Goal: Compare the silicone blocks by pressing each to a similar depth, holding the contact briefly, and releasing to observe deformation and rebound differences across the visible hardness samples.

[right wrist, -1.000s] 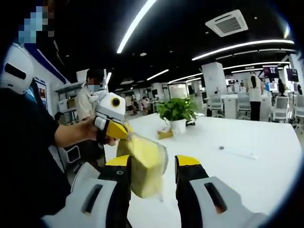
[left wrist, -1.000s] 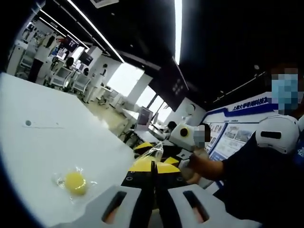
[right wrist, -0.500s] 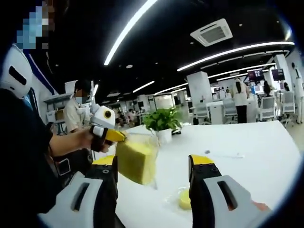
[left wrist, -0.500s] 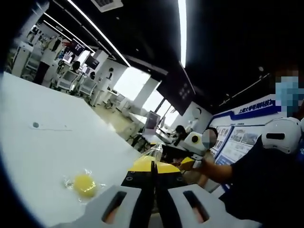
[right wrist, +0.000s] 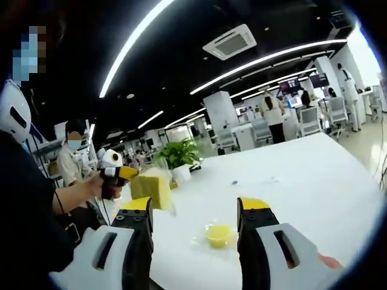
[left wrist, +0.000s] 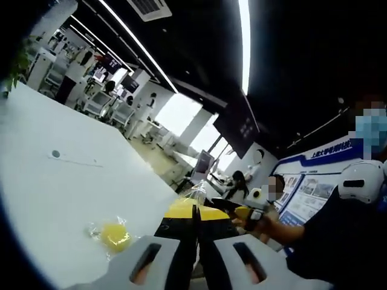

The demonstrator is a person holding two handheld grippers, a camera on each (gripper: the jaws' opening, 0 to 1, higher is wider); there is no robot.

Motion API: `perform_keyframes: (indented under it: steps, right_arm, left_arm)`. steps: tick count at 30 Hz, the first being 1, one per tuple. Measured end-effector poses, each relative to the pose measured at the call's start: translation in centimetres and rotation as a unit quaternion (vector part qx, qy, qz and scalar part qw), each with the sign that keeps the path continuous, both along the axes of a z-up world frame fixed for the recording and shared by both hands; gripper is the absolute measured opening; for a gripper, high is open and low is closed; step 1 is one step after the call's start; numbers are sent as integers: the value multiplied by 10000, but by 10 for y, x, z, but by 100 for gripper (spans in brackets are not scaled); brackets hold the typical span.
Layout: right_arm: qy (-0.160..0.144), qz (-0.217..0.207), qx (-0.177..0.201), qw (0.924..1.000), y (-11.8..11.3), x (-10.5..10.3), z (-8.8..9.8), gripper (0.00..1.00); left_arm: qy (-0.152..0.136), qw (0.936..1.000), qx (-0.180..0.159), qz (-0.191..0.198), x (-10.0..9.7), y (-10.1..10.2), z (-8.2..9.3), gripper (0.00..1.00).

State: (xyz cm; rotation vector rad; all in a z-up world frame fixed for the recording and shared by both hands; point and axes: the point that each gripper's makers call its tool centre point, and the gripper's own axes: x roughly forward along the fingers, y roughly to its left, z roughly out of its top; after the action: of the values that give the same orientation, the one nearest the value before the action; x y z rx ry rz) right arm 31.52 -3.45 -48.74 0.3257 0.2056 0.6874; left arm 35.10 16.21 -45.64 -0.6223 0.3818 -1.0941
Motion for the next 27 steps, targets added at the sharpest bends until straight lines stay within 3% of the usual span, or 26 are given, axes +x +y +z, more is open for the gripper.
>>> perform_keyframes:
  steps: [4, 6, 8, 11, 16, 23, 27]
  right_arm:
    - [453, -281, 224, 9983, -15, -3, -17, 37]
    - [467, -427, 444, 9970, -20, -1, -18, 32]
    - [626, -593, 820, 9929, -26, 2, -18, 29]
    - [677, -788, 1079, 9887, -37, 7, -16, 28]
    - [511, -1099, 995, 9876, -61, 7, -13, 34]
    - [292, -1072, 636, 9918, -66, -8, -11, 42]
    - [313, -945, 294, 9946, -61, -15, -14, 40]
  left_arm:
    - [174, 9998, -121, -7, 2, -1, -4, 0]
    - [346, 9990, -286, -82, 0, -4, -3, 0]
    - [319, 9988, -358, -57, 1, -4, -2, 0]
    - [356, 9987, -365, -2, 4, -3, -3, 0]
    - [400, 9987, -181, 262, 16, 15, -16, 0]
    - [1037, 9927, 33, 621, 38, 45, -62, 0]
    - [1359, 9880, 234, 692, 48, 54, -88, 0]
